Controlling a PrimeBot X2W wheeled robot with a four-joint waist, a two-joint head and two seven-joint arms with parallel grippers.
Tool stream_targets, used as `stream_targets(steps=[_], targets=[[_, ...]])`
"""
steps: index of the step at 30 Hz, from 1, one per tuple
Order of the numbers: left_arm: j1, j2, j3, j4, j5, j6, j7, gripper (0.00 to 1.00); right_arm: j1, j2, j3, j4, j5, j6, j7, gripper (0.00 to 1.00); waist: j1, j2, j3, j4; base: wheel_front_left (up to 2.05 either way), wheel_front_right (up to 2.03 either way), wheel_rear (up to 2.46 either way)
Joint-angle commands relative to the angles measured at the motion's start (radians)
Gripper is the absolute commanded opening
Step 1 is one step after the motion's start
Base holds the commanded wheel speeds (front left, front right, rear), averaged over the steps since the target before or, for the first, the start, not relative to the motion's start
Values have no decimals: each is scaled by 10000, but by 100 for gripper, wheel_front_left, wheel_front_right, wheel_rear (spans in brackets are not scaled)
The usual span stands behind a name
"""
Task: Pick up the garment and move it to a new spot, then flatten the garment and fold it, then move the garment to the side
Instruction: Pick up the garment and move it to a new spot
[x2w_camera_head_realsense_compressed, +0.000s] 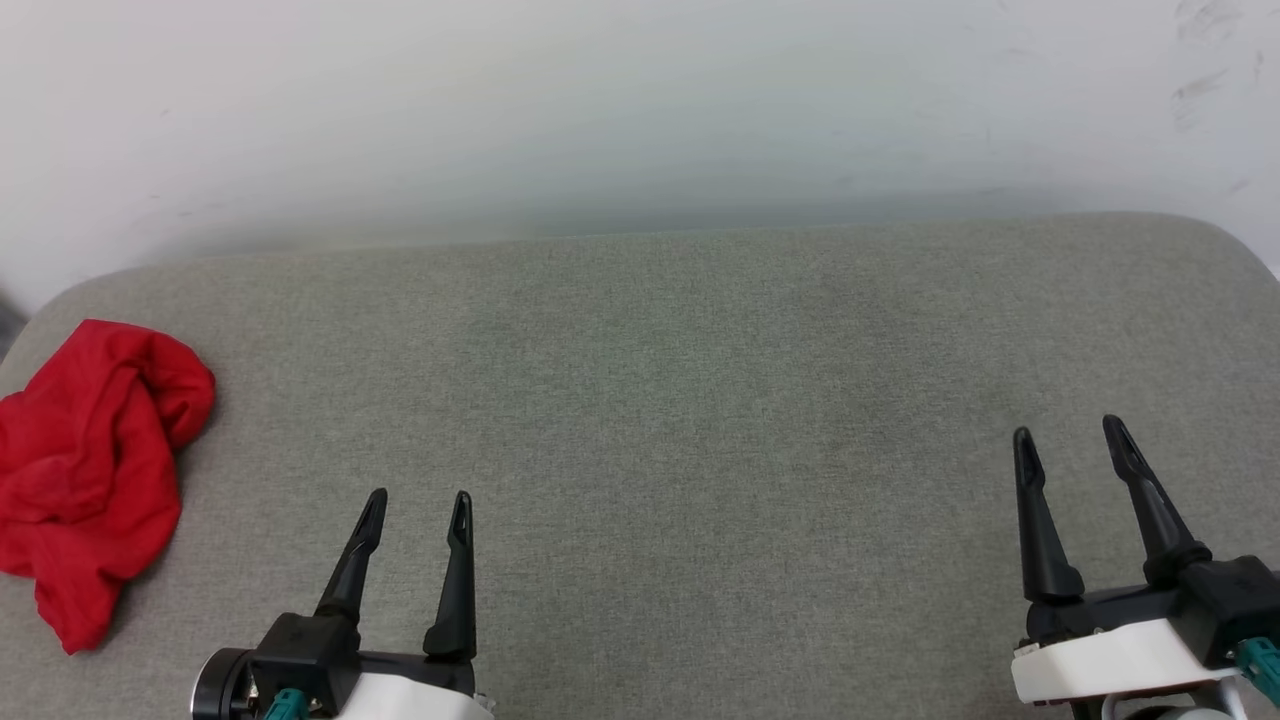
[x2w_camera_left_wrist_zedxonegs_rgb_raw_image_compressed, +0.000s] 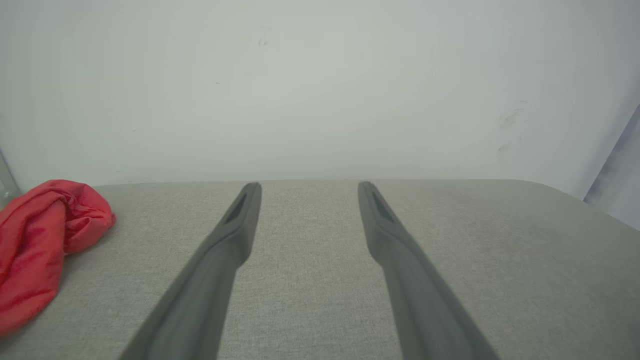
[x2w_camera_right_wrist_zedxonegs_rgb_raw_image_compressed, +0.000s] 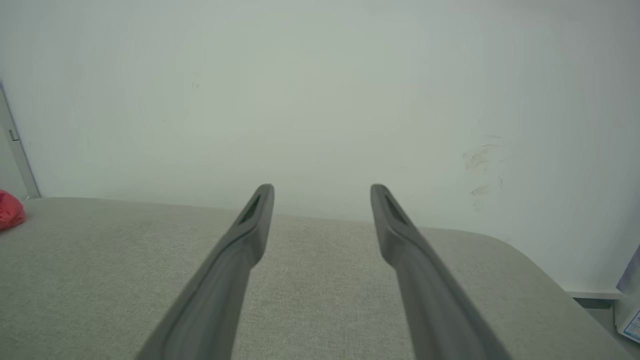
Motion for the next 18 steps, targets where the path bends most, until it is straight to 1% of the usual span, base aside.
stream_targets(steps=[1,11,18], targets=[[81,-14,2,-37,-8,-36,-84,100,79,9,39,-29,-77,-3,-62,100,0,0,2,-1,0,0,0],[58,-13,115,109,-359,-190,-72,100,142,9,214,314,691,-3,-56,100,0,0,0,51,0,0,0],[75,-13,108,134,-345,-278,-72,100,141,9,241,408,781,-3,-56,100,0,0,-32,102,0,0,0]])
